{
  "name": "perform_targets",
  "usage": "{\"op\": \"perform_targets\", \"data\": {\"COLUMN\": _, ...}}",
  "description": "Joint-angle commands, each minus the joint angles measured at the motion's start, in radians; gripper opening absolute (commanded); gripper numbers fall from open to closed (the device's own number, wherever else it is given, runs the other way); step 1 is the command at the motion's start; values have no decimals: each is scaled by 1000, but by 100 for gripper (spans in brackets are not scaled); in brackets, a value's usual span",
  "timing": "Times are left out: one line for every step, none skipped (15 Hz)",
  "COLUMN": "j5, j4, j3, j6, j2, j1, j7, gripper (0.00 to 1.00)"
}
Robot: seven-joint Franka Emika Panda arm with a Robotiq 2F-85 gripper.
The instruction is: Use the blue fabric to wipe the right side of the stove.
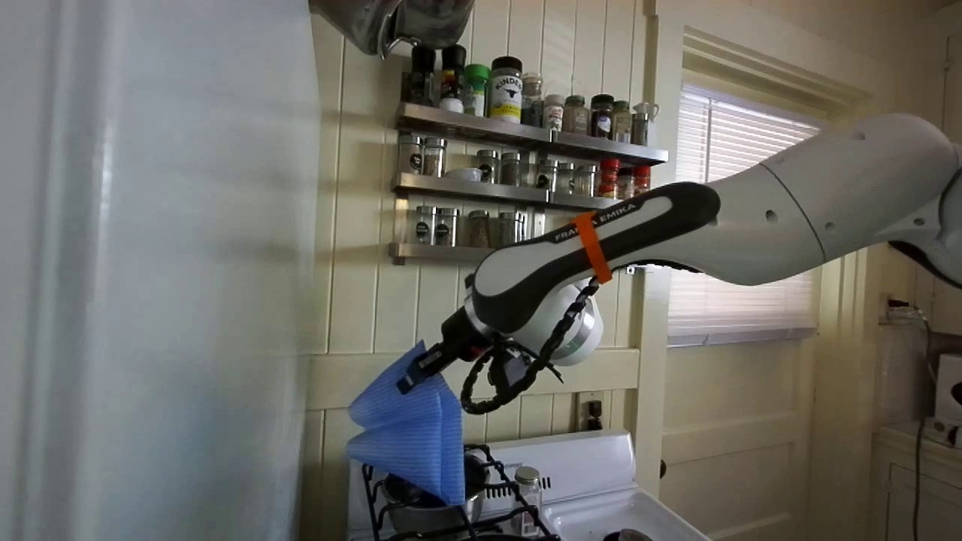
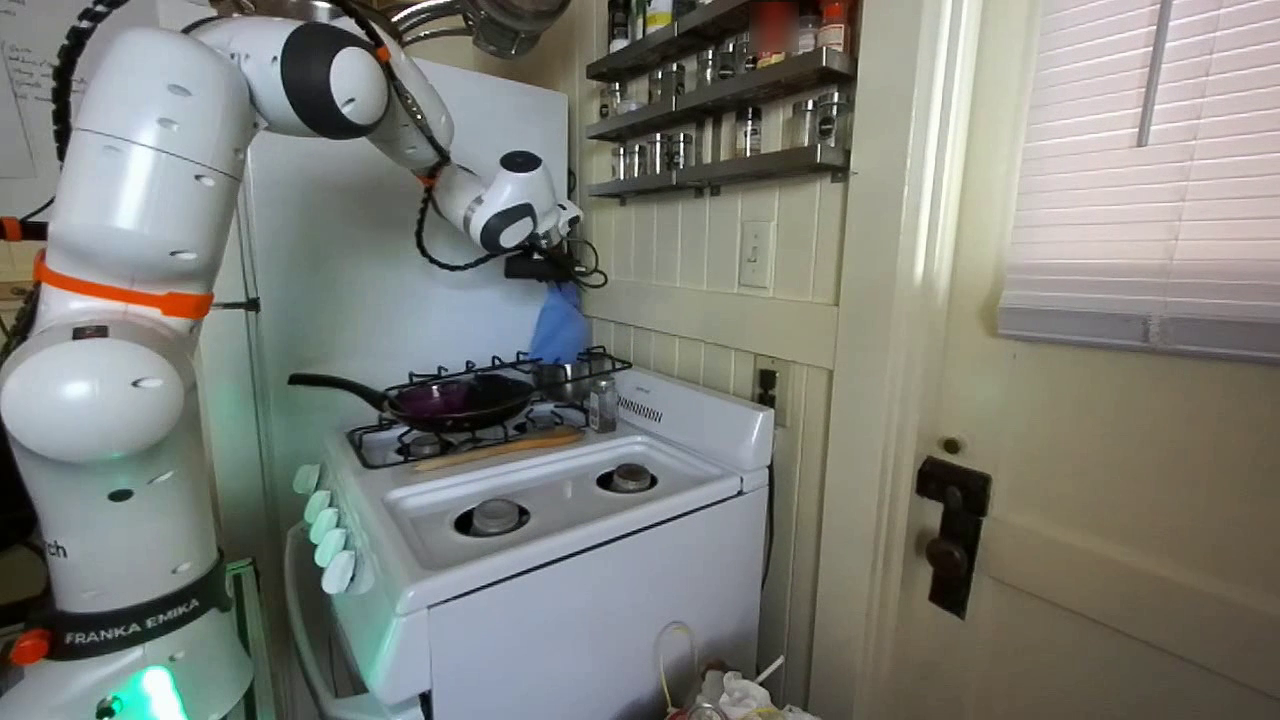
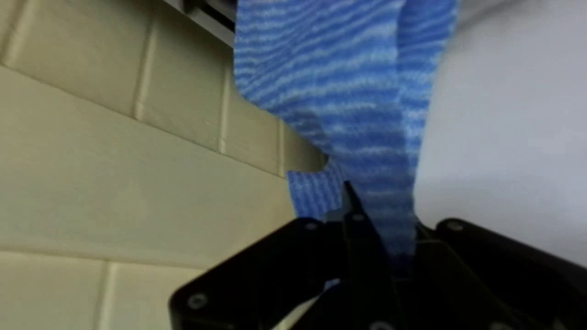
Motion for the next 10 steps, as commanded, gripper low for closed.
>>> {"op": "perform_targets", "data": {"j5": -31, "j4": -56, "j3": -83, "j6": -155, "j2": -46, "j1": -59, "j7": 70, "gripper": 0}}
{"op": "perform_targets", "data": {"j5": -46, "j4": -59, "j3": -102, "j6": -217, "j2": -49, "j1": -72, "j7": 77, "gripper": 0}}
{"op": "perform_targets", "data": {"j5": -65, "j4": -54, "j3": -125, "j6": -273, "j2": -45, "j1": -74, "j7": 97, "gripper": 0}}
{"op": "perform_targets", "data": {"j5": -75, "j4": -38, "j3": -173, "j6": -344, "j2": -40, "j1": -45, "j7": 104, "gripper": 0}}
{"op": "perform_targets", "data": {"j5": -87, "j4": -19, "j3": -186, "j6": -421, "j2": -33, "j1": -40, "j7": 99, "gripper": 0}}
{"op": "perform_targets", "data": {"j5": -99, "j4": -1, "j3": -201, "j6": -494, "j2": -26, "j1": -32, "j7": 103, "gripper": 0}}
{"op": "perform_targets", "data": {"j5": -87, "j4": 18, "j3": -202, "j6": -550, "j2": -17, "j1": -30, "j7": 68, "gripper": 27}}
{"op": "perform_targets", "data": {"j5": -79, "j4": 30, "j3": -203, "j6": -582, "j2": -14, "j1": -25, "j7": 36, "gripper": 29}}
{"op": "perform_targets", "data": {"j5": -66, "j4": 36, "j3": -202, "j6": -599, "j2": -15, "j1": -21, "j7": 4, "gripper": 34}}
{"op": "perform_targets", "data": {"j5": -77, "j4": 34, "j3": -207, "j6": -583, "j2": -23, "j1": -9, "j7": -5, "gripper": 41}}
